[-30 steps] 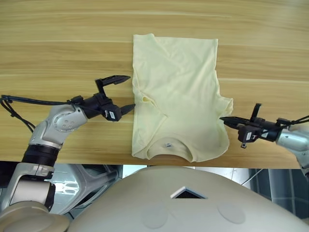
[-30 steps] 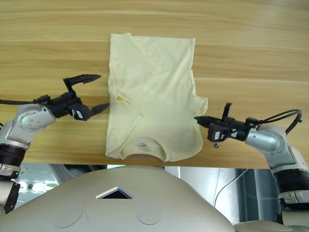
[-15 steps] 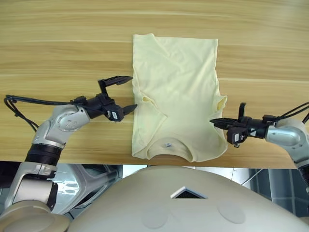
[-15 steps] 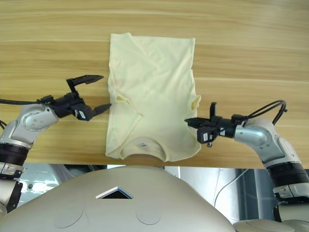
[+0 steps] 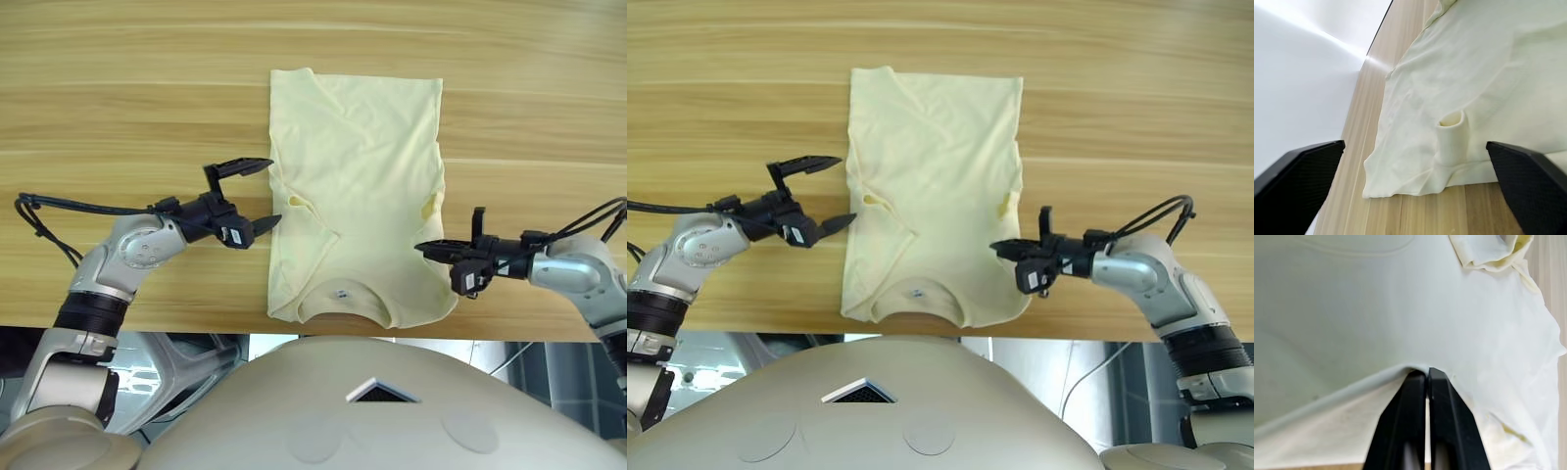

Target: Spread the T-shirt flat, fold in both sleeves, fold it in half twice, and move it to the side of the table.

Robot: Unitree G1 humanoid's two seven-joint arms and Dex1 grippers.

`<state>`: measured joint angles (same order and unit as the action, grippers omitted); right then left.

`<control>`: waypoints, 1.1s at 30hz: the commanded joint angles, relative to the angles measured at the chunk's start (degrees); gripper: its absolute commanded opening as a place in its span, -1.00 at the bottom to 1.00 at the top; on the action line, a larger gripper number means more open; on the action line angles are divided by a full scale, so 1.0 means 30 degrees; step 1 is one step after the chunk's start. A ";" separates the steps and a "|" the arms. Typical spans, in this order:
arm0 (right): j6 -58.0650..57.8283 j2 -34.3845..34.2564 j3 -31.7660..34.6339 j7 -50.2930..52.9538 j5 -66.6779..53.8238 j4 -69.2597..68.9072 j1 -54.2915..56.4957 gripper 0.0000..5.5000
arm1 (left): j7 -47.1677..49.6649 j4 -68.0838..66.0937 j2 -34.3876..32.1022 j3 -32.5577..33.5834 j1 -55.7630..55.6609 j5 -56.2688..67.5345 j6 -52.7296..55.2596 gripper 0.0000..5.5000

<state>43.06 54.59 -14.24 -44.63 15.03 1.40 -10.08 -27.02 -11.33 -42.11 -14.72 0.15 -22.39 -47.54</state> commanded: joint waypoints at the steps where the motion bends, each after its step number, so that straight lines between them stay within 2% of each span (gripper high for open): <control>1: -0.0269 -0.0254 -0.0375 -0.0176 0.0311 -0.0327 0.0613 -0.98 | 0.0058 0.0094 0.0004 -0.0097 -0.0065 -0.0132 -0.0014 0.96; 27: -0.1666 -0.2171 -0.1735 -0.0366 0.0236 -0.0851 0.2280 -0.98 | -0.0093 0.0056 0.0188 -0.0459 -0.0249 -0.0094 -0.0038 0.96; 33: -0.1815 -0.2219 -0.1957 -0.0677 -0.0128 -0.0578 0.2471 -0.64 | -0.0546 0.0072 0.0219 -0.0790 -0.0278 0.0320 0.0029 0.96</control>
<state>38.03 48.00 -19.97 -45.92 15.18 -0.52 -3.74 -27.80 -11.32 -41.43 -16.69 -0.07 -22.23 -47.48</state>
